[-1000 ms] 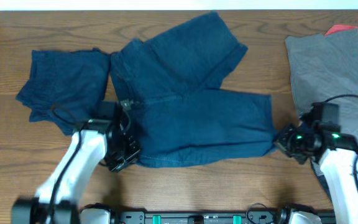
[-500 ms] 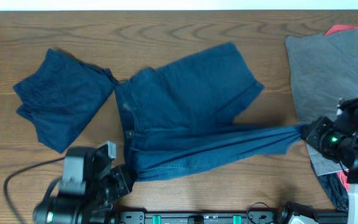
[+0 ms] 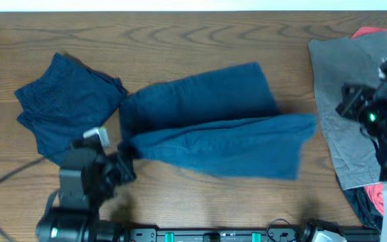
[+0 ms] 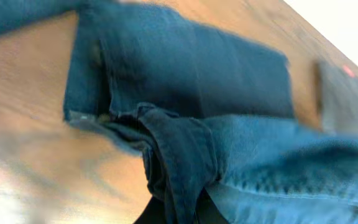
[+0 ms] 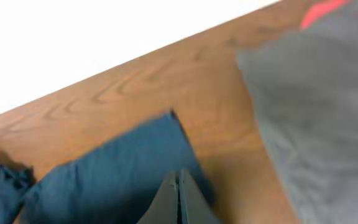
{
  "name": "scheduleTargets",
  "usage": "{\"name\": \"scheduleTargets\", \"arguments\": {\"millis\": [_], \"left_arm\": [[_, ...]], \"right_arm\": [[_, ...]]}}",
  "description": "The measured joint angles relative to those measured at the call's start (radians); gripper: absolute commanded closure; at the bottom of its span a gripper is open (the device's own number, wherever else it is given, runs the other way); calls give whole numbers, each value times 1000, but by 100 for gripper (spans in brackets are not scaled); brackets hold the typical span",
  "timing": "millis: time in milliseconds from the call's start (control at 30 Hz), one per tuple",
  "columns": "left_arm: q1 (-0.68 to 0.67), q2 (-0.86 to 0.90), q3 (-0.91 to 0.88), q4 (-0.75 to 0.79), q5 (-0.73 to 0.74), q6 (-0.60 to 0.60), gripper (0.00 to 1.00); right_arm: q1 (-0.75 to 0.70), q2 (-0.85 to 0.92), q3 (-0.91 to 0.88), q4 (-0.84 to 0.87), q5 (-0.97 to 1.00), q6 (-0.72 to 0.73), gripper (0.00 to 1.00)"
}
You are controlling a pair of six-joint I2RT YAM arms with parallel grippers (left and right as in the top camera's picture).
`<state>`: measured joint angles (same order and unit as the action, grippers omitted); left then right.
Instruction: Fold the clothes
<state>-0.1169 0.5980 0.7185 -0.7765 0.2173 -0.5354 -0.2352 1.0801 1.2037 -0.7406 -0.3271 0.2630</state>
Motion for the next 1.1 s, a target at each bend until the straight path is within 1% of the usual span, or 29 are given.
{"name": "scheduleTargets", "arguments": {"millis": [133,200,233,267,333,400,467,500,567,633,700,867,967,1100], "left_arm": [[0,187,0,145,-94,-14,94],[0,272,0,194,-115,-22,94],[0,319,0,212,-120,-30,94],[0,375,0,229,-120,-39,94],[1,447,0,238,-117,-48,94],[1,512,0,239,-111,-54,94],[1,554,0,237,-108,-60,94],[1,563,0,236,-106,-63,94],[1,564,0,234,-101,-67,94],[1,558,0,229,-97,-67,94],[1,549,0,219,-96,-67,94],[1,529,0,181,-93,-67,94],[1,528,0,156,-93,-67,94],[1,528,0,135,-93,-68,94]], "right_arm": [[53,120,4,111,11,-8,99],[76,183,6,137,13,-8,99],[87,214,7,136,14,-8,98],[98,246,7,123,14,-8,95],[113,291,7,61,8,-10,92],[124,322,5,-53,1,-10,85],[134,335,5,-138,-5,-4,66],[141,337,3,-185,-10,-3,62],[158,339,1,-251,-19,3,60],[175,343,-8,-272,-34,11,57],[200,358,-26,-271,-53,31,56],[282,424,-114,-150,-59,134,56],[320,467,-172,-36,-27,181,56],[346,526,-222,67,38,231,56]]}}
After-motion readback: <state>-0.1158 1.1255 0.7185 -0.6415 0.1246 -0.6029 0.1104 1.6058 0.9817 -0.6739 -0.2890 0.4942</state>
